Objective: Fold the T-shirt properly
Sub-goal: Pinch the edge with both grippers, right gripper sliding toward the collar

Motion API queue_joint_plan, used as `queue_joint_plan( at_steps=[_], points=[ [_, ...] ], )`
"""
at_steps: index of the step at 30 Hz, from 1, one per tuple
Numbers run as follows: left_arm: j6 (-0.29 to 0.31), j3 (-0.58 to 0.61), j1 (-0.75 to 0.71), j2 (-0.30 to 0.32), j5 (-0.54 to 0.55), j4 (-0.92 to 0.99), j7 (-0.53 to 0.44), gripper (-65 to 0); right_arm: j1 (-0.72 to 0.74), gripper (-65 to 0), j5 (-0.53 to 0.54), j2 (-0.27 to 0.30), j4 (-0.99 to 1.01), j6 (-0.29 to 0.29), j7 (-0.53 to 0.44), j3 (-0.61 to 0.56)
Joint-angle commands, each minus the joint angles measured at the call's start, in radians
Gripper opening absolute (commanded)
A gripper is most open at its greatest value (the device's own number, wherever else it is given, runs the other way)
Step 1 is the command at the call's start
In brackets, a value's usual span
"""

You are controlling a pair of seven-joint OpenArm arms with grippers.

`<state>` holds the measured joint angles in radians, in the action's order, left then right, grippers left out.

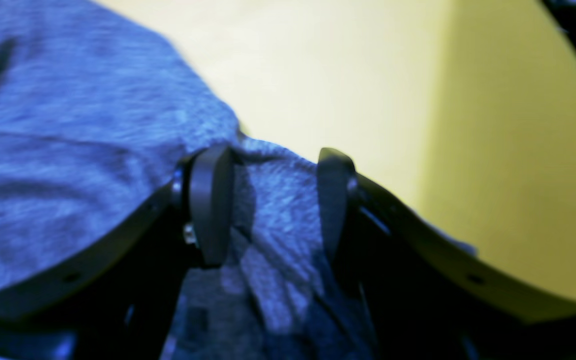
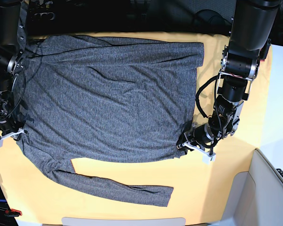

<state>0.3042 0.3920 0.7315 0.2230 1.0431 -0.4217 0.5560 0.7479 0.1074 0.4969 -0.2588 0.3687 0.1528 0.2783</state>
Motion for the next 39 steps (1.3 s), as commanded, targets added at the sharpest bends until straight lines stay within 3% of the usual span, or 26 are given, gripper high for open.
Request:
queue_joint_plan(
  at_steps=[1,7,12,21,29,34,39],
  points=[
    [-0.01,0.0,0.018,0.006,-0.017,-0.007,0.025,-64.0,0.032,-37.9,0.008,0.009,-0.018,0.023,-0.02,0.005],
    [-0.01,0.0,0.018,0.006,-0.017,-0.007,0.025,-64.0,0.032,-37.9,0.012,-0.001,-0.02,0.036,-0.02,0.005],
    [-0.01,0.0,0.018,0.006,-0.017,-0.007,0.025,-64.0,0.012,-37.2,0.111,0.007,-0.023,0.033,-0.017,0.005],
    [-0.01,0.0,0.017,0.006,-0.017,-0.007,0.025,-64.0,0.012,-21.8,0.119,0.006,-0.127,0.039,0.057,0.003],
    [-0.01,0.0,0.017,0.006,-0.017,-0.007,0.025,-64.0,0.037,-21.9,0.12,0.019,-0.107,0.026,-0.042,0.005],
    [-0.01,0.0,0.017,0.006,-0.017,-0.007,0.026,-64.0,0.034,-21.9,0.117,0.015,-0.023,-0.017,-0.092,0.005],
    [-0.01,0.0,0.017,0.006,-0.017,-0.007,0.026,-64.0,0.019,-21.9,0.117,0.013,0.005,-0.018,-0.097,0.005]
  ],
)
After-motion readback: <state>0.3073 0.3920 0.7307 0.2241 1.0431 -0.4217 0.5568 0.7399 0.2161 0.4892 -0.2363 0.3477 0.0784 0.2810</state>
